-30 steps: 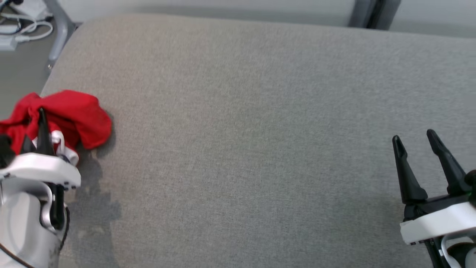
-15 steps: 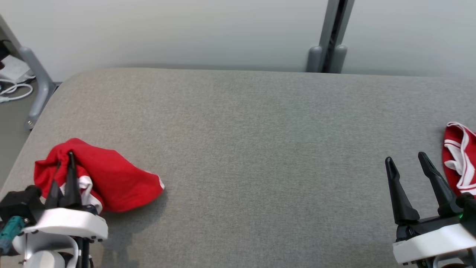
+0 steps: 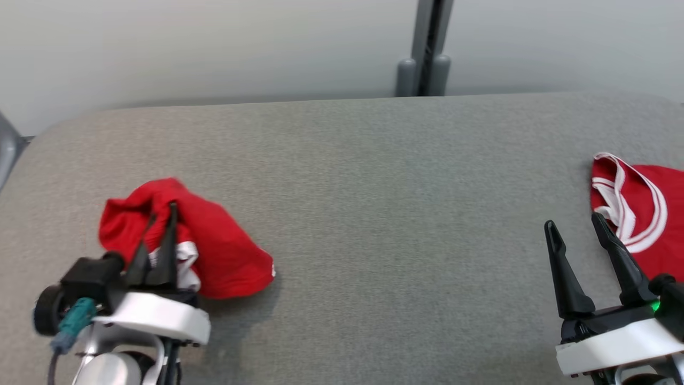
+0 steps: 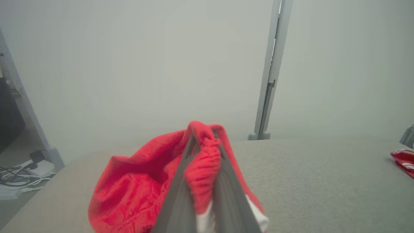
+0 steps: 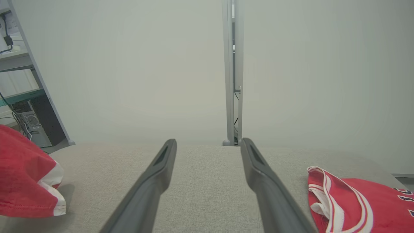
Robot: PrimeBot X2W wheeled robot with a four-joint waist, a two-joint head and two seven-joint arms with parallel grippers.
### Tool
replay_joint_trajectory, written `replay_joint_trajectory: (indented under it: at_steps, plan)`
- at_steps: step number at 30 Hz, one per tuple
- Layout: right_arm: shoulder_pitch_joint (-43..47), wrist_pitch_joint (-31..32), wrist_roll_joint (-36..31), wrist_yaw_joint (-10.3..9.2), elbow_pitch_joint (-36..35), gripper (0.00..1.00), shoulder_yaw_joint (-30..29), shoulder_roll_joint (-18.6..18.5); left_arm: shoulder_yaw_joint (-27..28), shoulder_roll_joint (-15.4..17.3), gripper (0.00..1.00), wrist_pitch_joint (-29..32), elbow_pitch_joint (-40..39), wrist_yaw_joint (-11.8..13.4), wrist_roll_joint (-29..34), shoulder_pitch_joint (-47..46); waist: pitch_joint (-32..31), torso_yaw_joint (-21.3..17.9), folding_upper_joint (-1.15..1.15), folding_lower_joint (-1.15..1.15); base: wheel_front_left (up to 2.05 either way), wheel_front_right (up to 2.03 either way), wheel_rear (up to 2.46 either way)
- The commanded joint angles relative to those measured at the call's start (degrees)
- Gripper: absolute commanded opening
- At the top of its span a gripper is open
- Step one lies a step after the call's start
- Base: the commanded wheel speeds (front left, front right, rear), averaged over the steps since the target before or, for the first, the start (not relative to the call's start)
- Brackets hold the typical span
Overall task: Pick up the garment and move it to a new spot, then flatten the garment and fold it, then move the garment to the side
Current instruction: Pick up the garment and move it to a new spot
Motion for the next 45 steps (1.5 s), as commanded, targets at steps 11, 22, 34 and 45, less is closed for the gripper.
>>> replay_joint_trajectory:
  at_steps: [11, 22, 34, 45]
  plan:
    - [-4.2, -1.6, 1.6, -0.04, 1.4, 1.00, 2.2, -0.4, -8.0, -2.3, 0.00, 0.8, 7.6, -5.6, 1.5, -8.4, 7.7, -15.1, 0.00, 0.00, 0.00, 0.00, 0.00]
    - [-5.1, -5.2, 3.4, -0.03, 4.6, 1.00, 2.1, 0.9, -13.0, -5.0, 0.07, 0.6, 18.9, -9.4, 1.7, -13.9, 12.8, -21.9, 0.00, 0.00, 0.00, 0.00, 0.00]
    - [-5.3, -5.9, 1.9, -0.04, 5.2, 1.00, -0.5, 1.2, -12.6, -7.6, 1.00, -5.3, 17.4, -8.9, 0.5, -15.4, 11.1, -15.6, 0.00, 0.00, 0.00, 0.00, 0.00]
    - [-4.0, -3.8, 0.6, -0.04, 4.1, 1.00, -0.6, 0.1, -5.4, -4.7, 1.00, -8.6, 12.8, -4.0, -2.3, -10.2, 6.9, -7.4, 0.00, 0.00, 0.00, 0.00, 0.00]
